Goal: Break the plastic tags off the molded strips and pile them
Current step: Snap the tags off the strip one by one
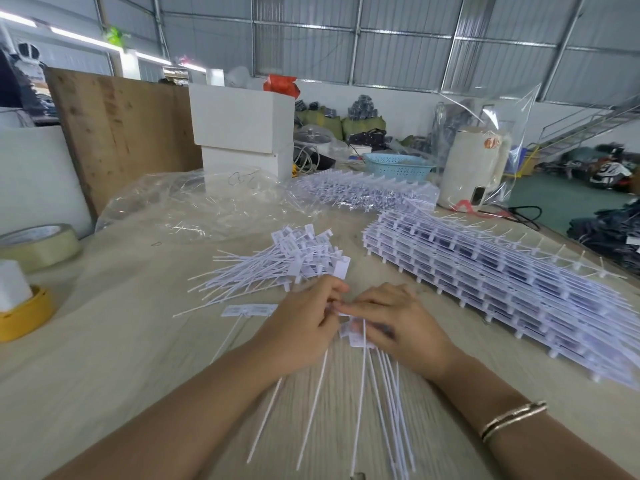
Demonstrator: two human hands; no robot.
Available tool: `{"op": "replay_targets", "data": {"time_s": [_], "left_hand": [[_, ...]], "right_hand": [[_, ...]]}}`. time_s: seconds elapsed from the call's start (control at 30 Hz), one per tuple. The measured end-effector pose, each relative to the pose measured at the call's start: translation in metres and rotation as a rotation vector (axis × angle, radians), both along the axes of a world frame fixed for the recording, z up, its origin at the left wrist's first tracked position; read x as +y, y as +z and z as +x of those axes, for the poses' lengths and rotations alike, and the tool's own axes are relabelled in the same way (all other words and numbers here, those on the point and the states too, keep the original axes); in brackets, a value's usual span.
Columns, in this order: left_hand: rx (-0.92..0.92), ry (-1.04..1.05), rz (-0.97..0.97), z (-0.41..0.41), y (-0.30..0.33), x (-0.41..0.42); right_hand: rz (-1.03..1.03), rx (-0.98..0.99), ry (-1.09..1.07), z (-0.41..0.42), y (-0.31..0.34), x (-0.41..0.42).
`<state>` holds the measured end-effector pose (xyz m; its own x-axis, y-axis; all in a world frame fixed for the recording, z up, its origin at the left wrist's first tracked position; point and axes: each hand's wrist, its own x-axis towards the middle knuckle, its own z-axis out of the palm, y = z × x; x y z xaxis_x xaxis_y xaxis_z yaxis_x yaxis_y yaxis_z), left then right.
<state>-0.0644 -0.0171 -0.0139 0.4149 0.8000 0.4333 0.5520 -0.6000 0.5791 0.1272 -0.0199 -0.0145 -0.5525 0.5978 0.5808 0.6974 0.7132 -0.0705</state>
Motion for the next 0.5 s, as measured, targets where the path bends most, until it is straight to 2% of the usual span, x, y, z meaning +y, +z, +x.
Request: {"op": "replay_targets", "data": {"time_s": [0.07, 0.23, 0.33, 0.5], "left_hand": [[0.006, -0.002, -0.035, -0.001, 0.003, 0.0], [0.147, 0.059, -0.121, -0.012, 0.006, 0.007], [0.203, 0.085, -0.052, -0.011, 0.004, 0.007], [0.061, 0.066, -0.068, -0.014, -0.001, 0.011]], "right_hand": [[0.1, 0.042, -0.017, 0.001, 0.002, 0.0], [0.076, 0.152, -0.021, 0.005, 0.001, 0.003], [0.066, 0.131, -0.001, 0.005, 0.0, 0.003], [0.031, 0.105, -0.002, 0.004, -0.002, 0.005]]}}
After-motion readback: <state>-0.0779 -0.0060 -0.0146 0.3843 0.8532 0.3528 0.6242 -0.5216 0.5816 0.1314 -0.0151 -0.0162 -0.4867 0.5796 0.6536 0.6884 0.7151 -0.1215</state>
